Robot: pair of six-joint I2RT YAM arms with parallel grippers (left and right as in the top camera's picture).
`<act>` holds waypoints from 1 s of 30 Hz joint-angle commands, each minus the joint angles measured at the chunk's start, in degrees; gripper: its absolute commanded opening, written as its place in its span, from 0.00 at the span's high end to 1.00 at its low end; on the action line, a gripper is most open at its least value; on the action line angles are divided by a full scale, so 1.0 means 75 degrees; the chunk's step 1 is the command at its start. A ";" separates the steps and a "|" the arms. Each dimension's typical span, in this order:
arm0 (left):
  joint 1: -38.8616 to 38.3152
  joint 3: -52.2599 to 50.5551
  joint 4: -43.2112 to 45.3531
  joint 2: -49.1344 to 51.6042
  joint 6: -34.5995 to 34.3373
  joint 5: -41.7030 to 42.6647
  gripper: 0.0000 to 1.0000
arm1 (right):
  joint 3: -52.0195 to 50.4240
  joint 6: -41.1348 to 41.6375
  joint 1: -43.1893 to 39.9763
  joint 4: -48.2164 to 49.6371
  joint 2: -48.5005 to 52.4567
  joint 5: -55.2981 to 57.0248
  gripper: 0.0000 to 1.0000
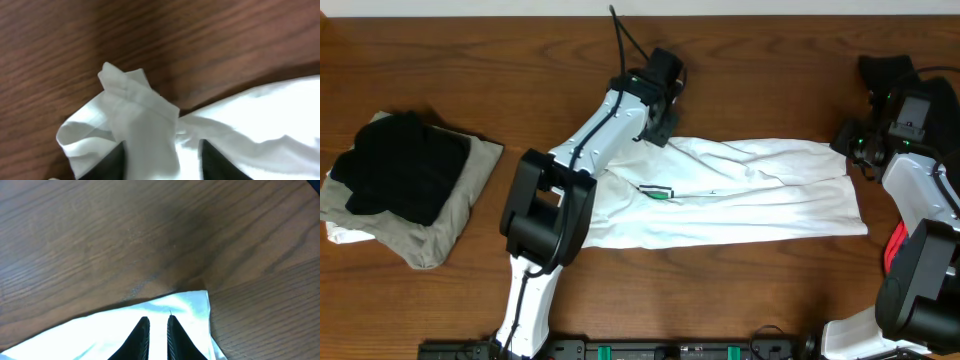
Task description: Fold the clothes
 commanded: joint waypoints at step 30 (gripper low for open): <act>0.0224 -0.0029 0.0044 0.0248 0.0134 -0.0801 0.94 | 0.0003 0.0000 -0.0020 -0.0061 -0.0187 0.0079 0.88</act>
